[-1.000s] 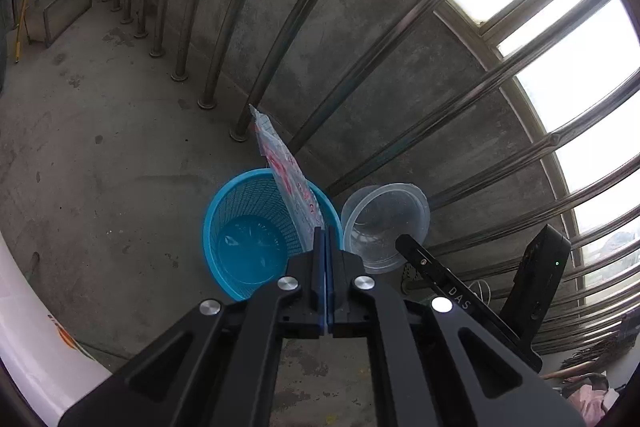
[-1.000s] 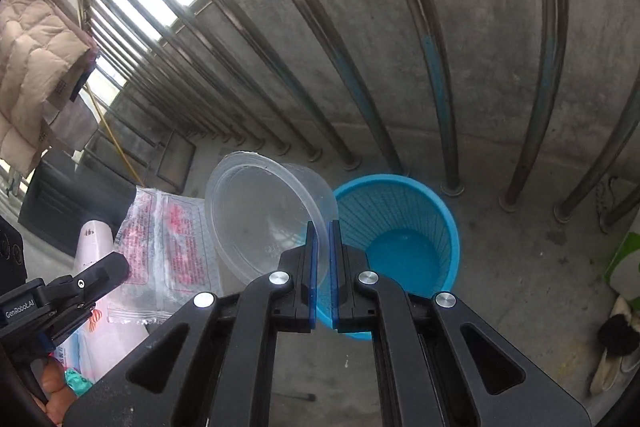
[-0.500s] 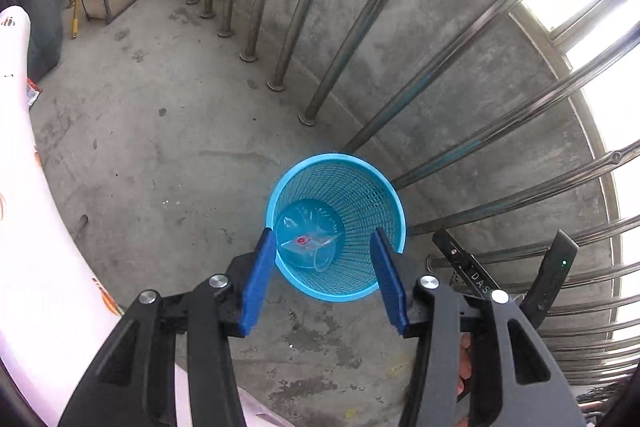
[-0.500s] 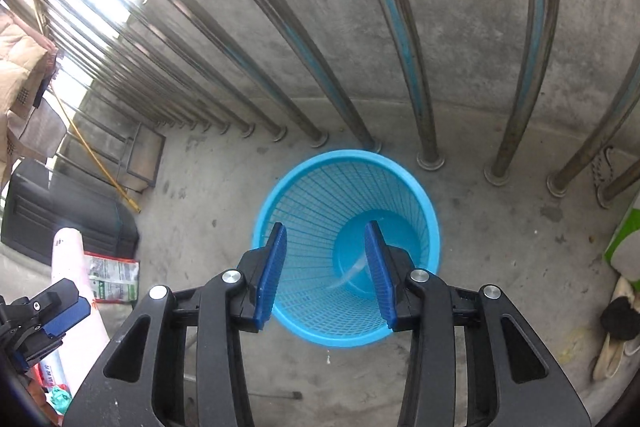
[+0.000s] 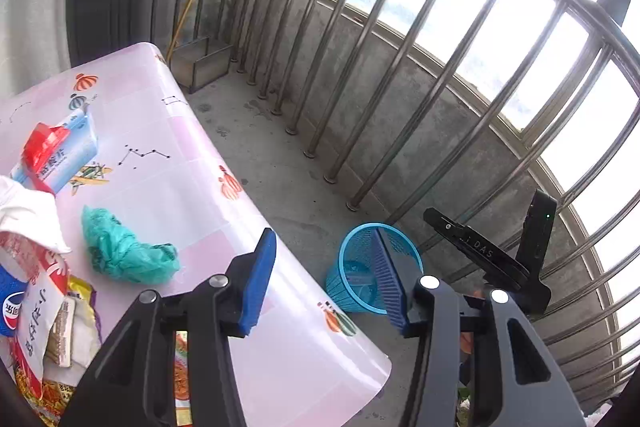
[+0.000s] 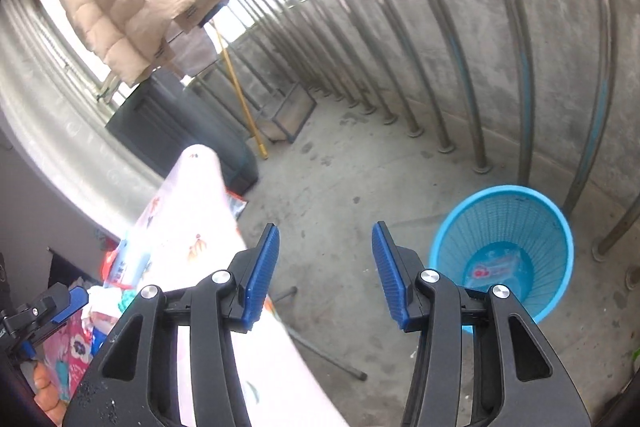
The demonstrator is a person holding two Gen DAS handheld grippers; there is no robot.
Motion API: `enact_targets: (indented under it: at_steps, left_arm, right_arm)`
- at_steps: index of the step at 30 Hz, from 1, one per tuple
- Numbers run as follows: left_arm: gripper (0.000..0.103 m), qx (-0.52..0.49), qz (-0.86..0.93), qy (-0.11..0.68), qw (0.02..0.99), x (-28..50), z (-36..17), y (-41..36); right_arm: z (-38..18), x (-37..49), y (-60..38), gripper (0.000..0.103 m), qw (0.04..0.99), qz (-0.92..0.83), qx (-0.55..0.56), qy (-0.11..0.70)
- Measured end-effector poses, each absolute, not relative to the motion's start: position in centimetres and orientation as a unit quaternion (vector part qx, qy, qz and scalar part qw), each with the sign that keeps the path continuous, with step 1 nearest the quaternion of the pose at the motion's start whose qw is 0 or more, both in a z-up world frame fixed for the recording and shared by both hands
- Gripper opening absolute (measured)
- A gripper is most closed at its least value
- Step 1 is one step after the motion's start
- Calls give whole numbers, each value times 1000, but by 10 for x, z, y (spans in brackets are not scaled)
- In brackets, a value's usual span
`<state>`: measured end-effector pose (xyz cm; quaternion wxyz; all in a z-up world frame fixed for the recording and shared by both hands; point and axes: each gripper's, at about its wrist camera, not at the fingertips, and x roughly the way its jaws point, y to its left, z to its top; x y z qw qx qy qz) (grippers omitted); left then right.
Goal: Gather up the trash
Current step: 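Return the right tool to the table and close on the green bag, then grasp the Enaak snack wrapper with the left tool while the right tool holds the green bag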
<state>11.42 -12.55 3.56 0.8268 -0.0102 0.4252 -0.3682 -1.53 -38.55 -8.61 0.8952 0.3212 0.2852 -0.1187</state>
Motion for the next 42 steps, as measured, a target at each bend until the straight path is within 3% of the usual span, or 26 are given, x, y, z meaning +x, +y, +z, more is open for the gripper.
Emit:
enact_targets:
  at_steps: [9, 13, 28, 33, 34, 42]
  left_arm:
    - [47, -101, -295, 422, 851, 98, 4, 11]
    - [37, -136, -285, 419, 851, 100, -10, 36]
    - [6, -176, -252, 444, 842, 164, -52, 26]
    - [4, -171, -245, 454, 839, 174, -63, 18]
    - [4, -166, -245, 457, 839, 174, -65, 15]
    - [4, -162, -246, 482, 825, 161, -80, 13]
  right_arm:
    - [-59, 23, -303, 47, 908, 4, 269, 321]
    - [-56, 42, -265, 47, 902, 55, 250, 347]
    - [-72, 145, -160, 47, 867, 212, 141, 429]
    - [-93, 163, -149, 47, 841, 232, 114, 476]
    - [-96, 162, -147, 41, 838, 232, 106, 482]
    - [-94, 133, -145, 35, 838, 225, 93, 489]
